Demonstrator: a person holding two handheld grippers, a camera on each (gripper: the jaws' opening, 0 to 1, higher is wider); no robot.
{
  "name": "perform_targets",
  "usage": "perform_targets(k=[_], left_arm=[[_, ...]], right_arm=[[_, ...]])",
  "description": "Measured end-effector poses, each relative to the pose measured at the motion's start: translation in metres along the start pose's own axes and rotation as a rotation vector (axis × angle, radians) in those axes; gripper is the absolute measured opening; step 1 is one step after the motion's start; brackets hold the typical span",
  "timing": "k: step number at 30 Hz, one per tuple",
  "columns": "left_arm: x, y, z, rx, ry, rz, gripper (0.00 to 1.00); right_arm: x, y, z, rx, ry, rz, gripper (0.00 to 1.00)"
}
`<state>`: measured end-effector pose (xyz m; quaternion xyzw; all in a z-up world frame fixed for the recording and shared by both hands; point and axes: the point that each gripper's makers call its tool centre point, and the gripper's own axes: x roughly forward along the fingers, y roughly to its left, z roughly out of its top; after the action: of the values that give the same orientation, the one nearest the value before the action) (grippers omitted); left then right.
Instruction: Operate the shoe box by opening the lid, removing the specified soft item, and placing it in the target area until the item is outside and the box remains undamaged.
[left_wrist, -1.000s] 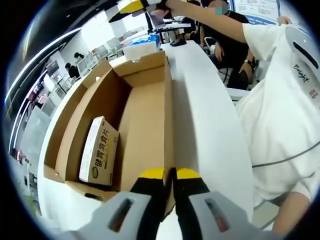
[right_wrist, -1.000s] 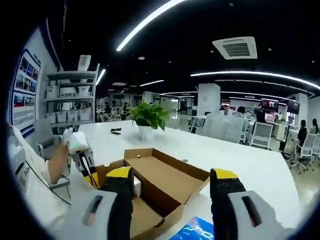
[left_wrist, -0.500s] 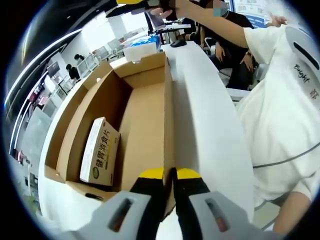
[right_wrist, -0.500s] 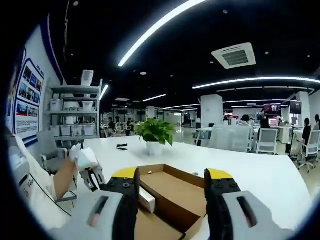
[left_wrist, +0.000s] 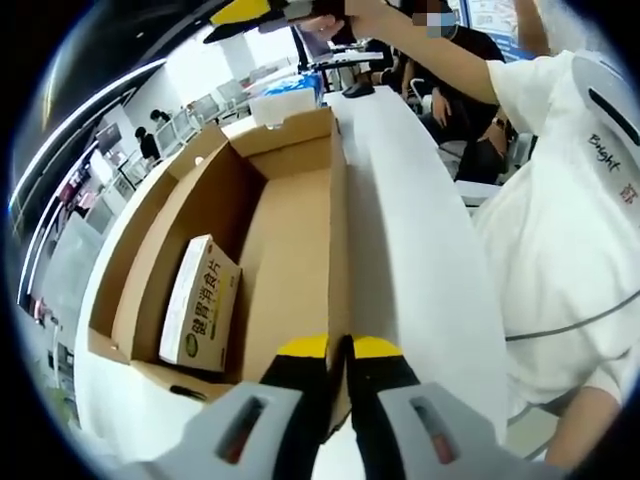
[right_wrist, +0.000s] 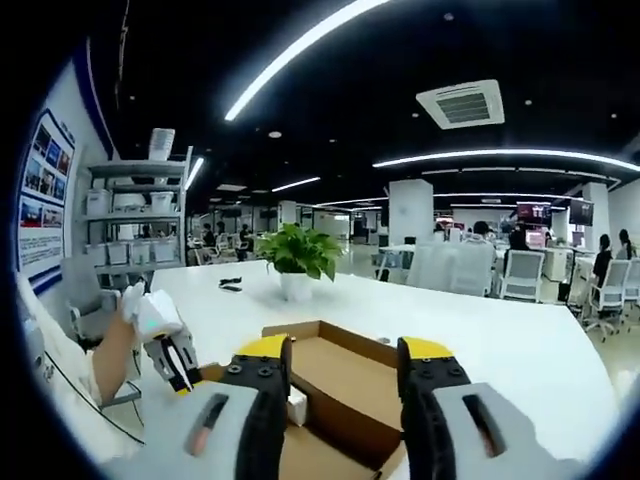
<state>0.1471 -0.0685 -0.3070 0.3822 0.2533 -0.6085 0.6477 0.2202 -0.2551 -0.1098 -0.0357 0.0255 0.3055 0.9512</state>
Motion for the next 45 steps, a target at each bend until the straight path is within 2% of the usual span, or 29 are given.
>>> perform_targets(k=[6, 14, 19, 24, 27, 30, 34, 38, 41, 44, 45], left_arm=[[0.000, -0.001, 0.000, 0.009, 0.001, -0.001, 0.05], [0.000, -0.001, 0.000, 0.014, 0.001, 0.000, 0.05], [0.000, -0.001, 0.001, 0.014, 0.002, 0.003, 0.05], [0.000, -0.001, 0.001, 0.017, 0.002, 0.005, 0.05], [0.000, -0.001, 0.001, 0.017, 0.002, 0.005, 0.05], [0.000, -0.001, 0.001, 0.018, 0.004, 0.007, 0.05], [0.000, -0.001, 0.001, 0.015, 0.002, 0.005, 0.05], [0.000, -0.001, 0.001, 0.017, 0.000, 0.007, 0.05], [0.000, 0.000, 0.001, 0.021, -0.004, 0.009, 0.05], [0.000, 0.000, 0.000, 0.022, -0.005, 0.009, 0.05], [0.000, 0.000, 0.000, 0.022, -0.005, 0.009, 0.05]], right_arm=[[0.005, 0.009, -0.004, -0.024, 0.018, 0.009, 0.43], [0.013, 0.007, 0.000, -0.039, 0.029, 0.007, 0.43], [0.016, 0.010, -0.004, -0.047, 0.048, 0.028, 0.43], [0.019, 0.019, -0.012, -0.084, 0.084, 0.056, 0.43], [0.023, 0.022, -0.022, -0.157, 0.128, 0.060, 0.41], [0.026, 0.029, -0.024, -0.176, 0.145, 0.078, 0.39], [0.031, 0.041, -0.027, -0.226, 0.154, 0.115, 0.39], [0.037, 0.046, -0.033, -0.236, 0.154, 0.122, 0.38], [0.038, 0.049, -0.038, -0.243, 0.166, 0.136, 0.35], [0.041, 0.053, -0.044, -0.305, 0.198, 0.133, 0.21], [0.042, 0.055, -0.045, -0.304, 0.203, 0.138, 0.23]])
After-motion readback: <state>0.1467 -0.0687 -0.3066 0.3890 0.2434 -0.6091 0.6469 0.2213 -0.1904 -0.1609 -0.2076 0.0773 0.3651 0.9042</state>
